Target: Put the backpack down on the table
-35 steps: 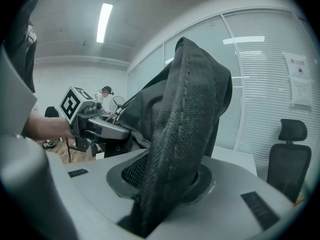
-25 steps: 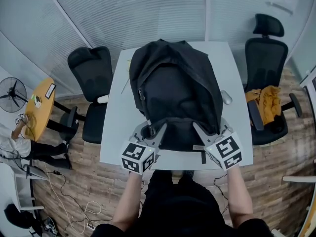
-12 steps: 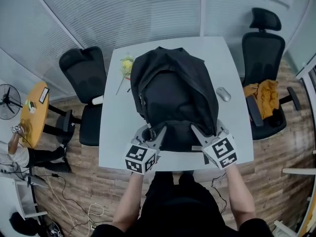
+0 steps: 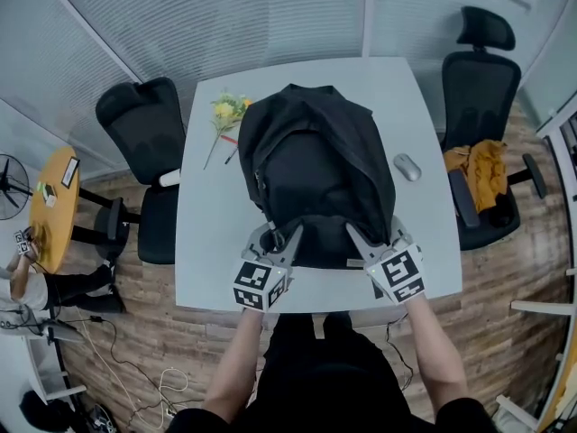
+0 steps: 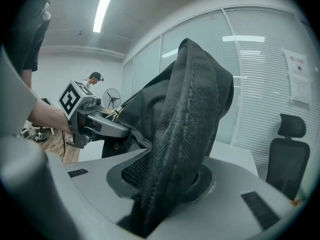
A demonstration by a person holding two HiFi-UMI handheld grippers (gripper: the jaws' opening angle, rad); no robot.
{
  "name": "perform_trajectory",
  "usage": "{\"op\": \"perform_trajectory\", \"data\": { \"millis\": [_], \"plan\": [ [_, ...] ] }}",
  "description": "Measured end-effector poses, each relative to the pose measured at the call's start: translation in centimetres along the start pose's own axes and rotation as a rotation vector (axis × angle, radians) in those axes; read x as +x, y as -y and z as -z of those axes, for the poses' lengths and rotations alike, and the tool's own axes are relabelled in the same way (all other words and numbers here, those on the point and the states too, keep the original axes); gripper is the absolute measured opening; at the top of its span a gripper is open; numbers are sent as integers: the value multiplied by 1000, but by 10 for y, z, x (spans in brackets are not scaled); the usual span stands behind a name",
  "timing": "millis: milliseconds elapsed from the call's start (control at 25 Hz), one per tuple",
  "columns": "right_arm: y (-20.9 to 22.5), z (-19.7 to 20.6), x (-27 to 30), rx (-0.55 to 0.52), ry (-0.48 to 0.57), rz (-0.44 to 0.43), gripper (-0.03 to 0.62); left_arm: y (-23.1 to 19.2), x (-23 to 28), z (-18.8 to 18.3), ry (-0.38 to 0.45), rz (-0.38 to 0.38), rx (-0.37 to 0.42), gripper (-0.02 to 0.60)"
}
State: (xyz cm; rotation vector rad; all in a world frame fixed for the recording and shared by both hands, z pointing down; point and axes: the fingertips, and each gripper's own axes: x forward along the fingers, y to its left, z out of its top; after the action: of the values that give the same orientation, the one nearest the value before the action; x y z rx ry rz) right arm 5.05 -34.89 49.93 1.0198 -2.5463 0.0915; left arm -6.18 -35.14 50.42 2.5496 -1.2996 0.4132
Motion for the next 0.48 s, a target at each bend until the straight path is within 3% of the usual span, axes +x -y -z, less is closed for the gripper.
{"op": "perform_trajectory", "data": {
  "millis": [480],
  "plan": [
    [6,10,24,-56,11,56,114,-18,16,10,48,-14,22,95]
  ]
}}
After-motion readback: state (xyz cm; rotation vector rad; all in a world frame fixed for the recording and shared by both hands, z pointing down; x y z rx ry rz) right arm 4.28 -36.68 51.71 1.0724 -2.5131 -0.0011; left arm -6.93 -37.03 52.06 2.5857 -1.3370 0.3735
